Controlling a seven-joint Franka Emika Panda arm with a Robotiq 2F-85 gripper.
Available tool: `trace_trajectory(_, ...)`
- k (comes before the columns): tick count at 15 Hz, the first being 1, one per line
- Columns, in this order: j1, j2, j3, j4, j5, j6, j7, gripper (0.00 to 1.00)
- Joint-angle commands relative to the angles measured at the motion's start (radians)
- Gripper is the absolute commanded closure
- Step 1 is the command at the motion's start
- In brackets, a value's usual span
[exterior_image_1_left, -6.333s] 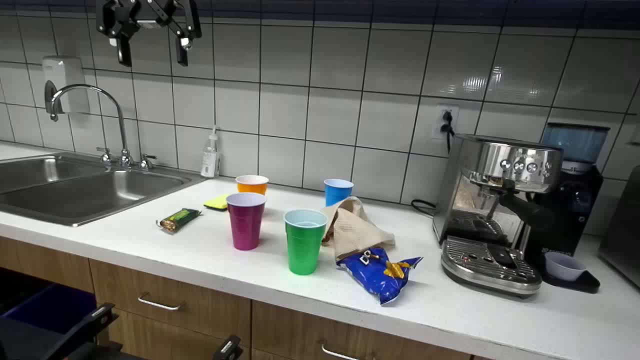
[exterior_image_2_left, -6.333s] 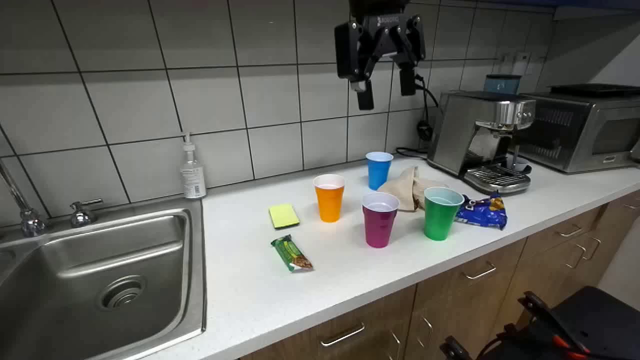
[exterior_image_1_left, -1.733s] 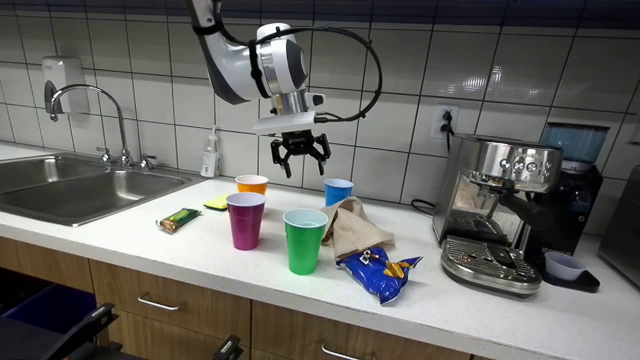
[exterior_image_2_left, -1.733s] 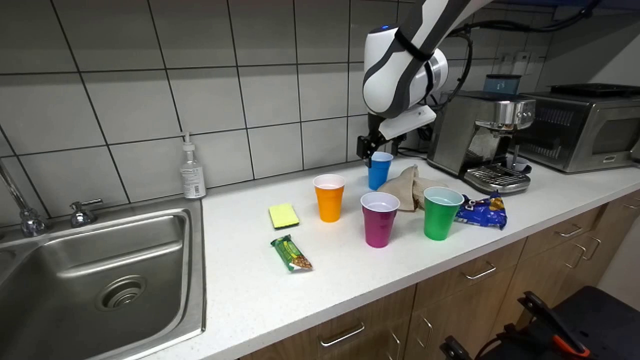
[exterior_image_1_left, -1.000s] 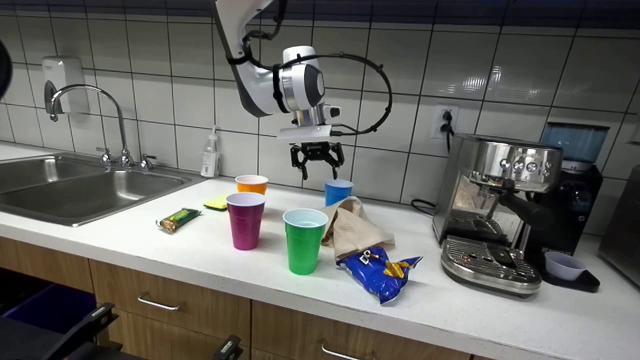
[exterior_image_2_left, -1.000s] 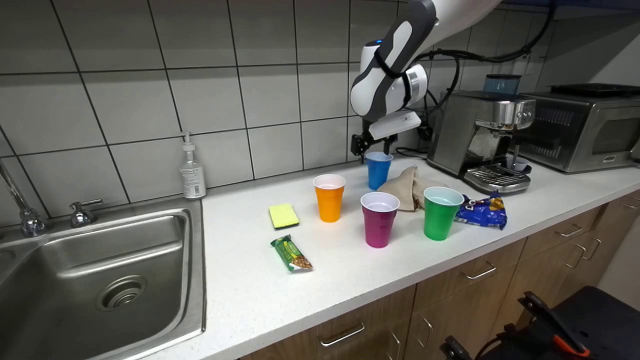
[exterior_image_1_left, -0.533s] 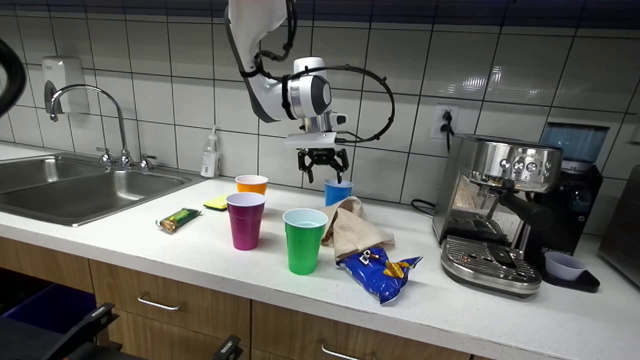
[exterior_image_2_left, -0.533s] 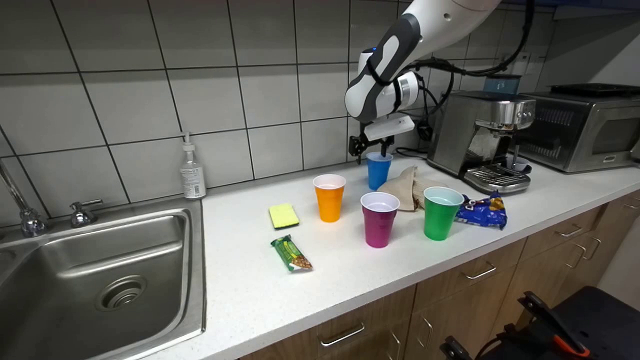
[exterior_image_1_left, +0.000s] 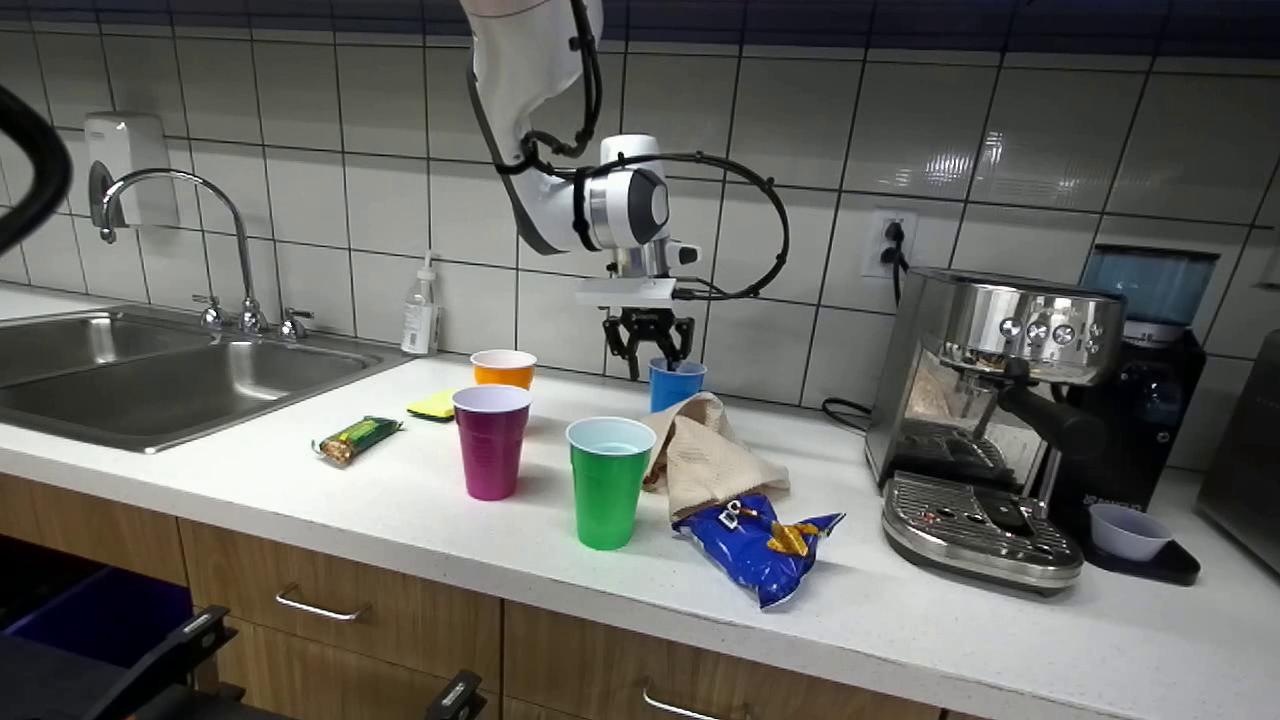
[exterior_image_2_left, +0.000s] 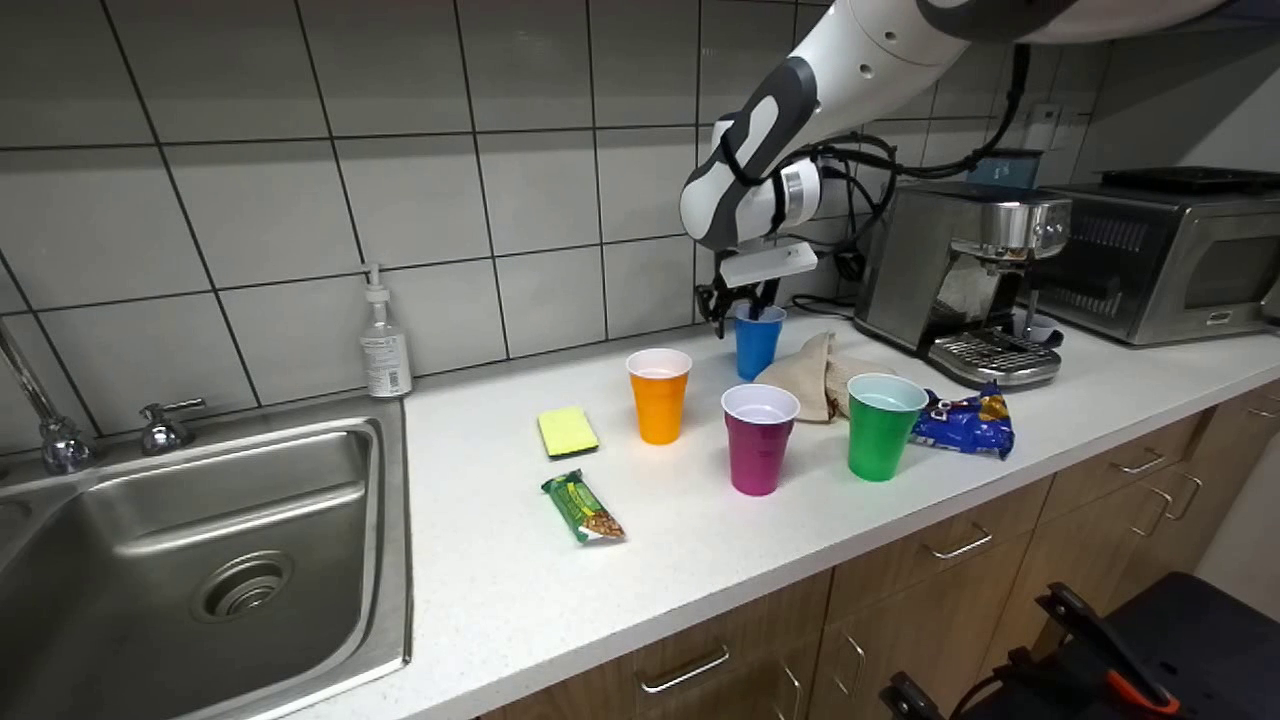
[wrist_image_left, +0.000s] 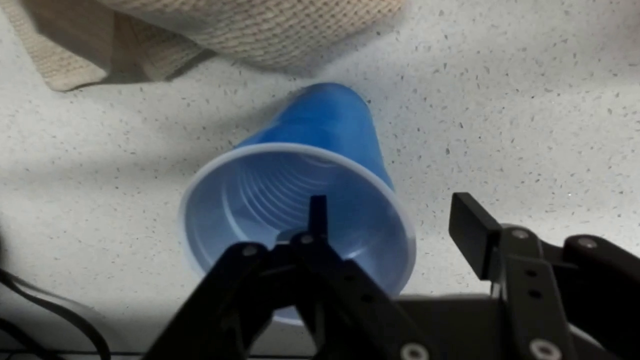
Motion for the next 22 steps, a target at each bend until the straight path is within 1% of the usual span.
trace_trajectory(1,-0.022,0.039,0.015,0.084,0.027,-0.063,-0.046,0.65)
trace_trajectory(4,-0.023,0.046,0.014,0.099,0.025,-0.074,-0.048,0.89)
trace_trajectory(5,-0.024,0.043,0.015,0.098,0.025,-0.076,-0.051,0.95)
trace_trajectory(6,-0.022,0.04,0.014,0.095,0.022,-0.076,-0.051,1.0)
trace_trajectory(10,-0.022,0.018,0.025,0.071,0.024,-0.072,-0.073,1.0)
trace_trajectory(15,-0.005,-0.036,0.04,0.006,0.018,-0.05,-0.092,1.0)
trace_trajectory(19,0.009,-0.094,0.055,-0.057,0.015,-0.043,-0.101,1.0)
trace_trajectory(22,0.02,-0.146,0.063,-0.126,0.014,-0.033,-0.101,1.0)
